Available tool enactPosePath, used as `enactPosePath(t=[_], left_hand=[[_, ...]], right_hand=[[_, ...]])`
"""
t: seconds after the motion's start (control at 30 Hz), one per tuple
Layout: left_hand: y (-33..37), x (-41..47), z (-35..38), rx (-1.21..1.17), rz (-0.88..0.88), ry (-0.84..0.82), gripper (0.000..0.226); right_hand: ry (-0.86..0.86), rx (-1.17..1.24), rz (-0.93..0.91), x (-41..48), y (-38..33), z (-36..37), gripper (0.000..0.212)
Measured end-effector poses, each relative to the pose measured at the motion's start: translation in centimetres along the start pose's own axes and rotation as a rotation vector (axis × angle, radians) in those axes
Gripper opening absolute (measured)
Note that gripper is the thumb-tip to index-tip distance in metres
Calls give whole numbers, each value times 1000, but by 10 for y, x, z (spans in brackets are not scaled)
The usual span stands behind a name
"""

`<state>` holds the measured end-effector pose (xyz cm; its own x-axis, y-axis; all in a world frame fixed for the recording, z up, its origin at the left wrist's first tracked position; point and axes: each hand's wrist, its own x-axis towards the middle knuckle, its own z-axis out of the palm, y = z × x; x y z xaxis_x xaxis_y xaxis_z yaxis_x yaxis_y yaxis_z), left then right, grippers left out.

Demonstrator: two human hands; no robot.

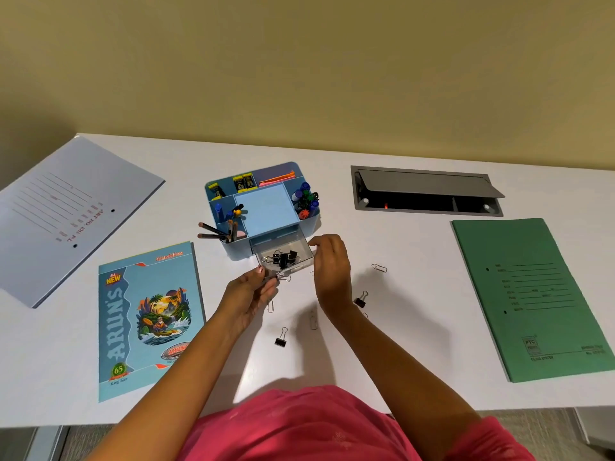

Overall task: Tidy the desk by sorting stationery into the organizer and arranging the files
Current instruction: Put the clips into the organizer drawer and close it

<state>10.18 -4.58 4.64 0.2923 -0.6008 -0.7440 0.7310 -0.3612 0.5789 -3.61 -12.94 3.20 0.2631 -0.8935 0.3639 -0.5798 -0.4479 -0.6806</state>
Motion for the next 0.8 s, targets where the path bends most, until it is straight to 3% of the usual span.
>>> enactPosePath(t=[0.13,0.27,0.47,0.8], left_hand=[[-1,2,-1,-7,-8,7,17],[1,3,-2,0,-2,2,18],[8,-2,0,-15,-26,25,16],[13,-4,-1,-65,-34,12,15]], right_hand=[[-24,-161,-123,-15,6,3,17],[-114,-221,-70,-36,8,6,15],[-354,-189,-391,-56,7,20,25],[-349,-248,-467,-52,7,32,18]])
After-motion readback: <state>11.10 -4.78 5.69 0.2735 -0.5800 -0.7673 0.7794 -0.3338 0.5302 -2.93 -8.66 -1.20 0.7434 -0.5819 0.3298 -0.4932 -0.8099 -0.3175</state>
